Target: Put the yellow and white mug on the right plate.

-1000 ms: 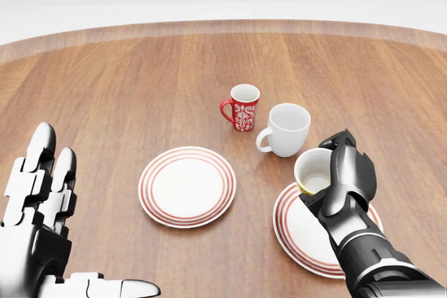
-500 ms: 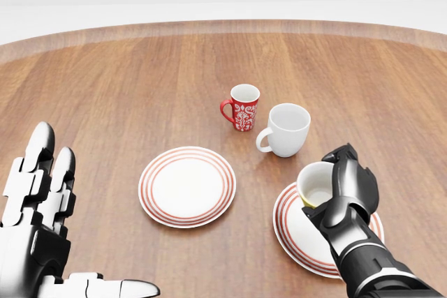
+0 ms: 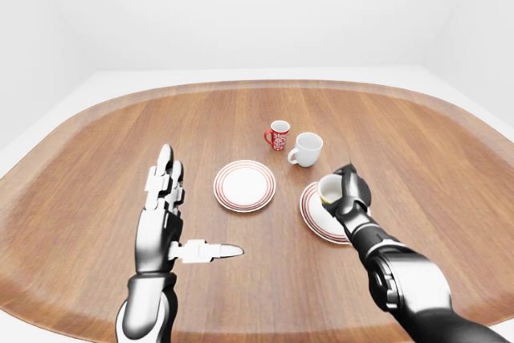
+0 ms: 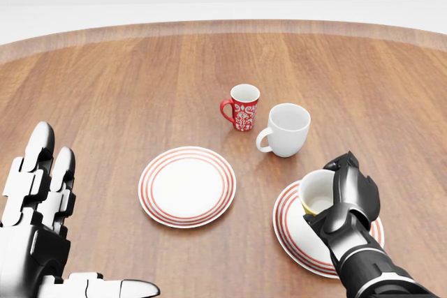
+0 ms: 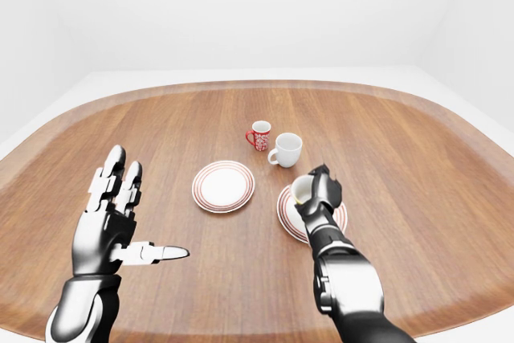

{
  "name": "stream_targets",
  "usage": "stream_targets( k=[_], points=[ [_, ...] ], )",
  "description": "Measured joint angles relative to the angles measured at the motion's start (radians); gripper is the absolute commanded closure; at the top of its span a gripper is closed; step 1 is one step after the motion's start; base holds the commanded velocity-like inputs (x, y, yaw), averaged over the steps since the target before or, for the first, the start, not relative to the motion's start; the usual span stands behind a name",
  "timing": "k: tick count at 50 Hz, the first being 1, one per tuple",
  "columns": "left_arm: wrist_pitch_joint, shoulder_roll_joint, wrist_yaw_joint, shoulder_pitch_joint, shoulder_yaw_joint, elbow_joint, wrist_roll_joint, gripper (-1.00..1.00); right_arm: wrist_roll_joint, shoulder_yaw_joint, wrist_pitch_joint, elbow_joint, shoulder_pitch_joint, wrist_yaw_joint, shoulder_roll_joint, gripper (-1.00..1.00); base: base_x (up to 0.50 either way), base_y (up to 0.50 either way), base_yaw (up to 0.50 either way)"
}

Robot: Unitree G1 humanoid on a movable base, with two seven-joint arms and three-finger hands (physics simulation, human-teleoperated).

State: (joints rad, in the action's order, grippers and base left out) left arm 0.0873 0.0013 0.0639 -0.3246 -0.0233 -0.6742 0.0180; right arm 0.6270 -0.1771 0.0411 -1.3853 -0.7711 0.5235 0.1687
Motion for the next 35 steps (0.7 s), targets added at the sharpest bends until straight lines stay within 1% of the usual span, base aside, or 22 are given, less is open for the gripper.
stream_targets(
  k=[19,22,27,35],
  points=[
    [0.000,-0.001,0.001,0.001,0.002,0.006,0.000,-1.00,0.002,-0.006,0.016,-0.001,0.005,0.000,-0.001,1.00,0.00,0.00,0.00],
    [0.000,-0.001,0.001,0.001,0.002,0.006,0.000,-1.00,0.002,-0.006,0.022,-0.001,0.005,0.000,-0.002,1.00,0.00,0.00,0.00],
    [0.000,-0.001,0.002,0.000,0.003,0.005,-0.001,-1.00,0.007,-0.006,0.046,-0.001,0.008,0.000,-0.003,1.00,0.00,0.00,0.00],
    [0.000,-0.001,0.003,-0.001,0.003,0.005,-0.001,-1.00,0.014,-0.007,0.046,-0.003,0.011,0.000,-0.003,1.00,0.00,0.00,0.00]
  ],
)
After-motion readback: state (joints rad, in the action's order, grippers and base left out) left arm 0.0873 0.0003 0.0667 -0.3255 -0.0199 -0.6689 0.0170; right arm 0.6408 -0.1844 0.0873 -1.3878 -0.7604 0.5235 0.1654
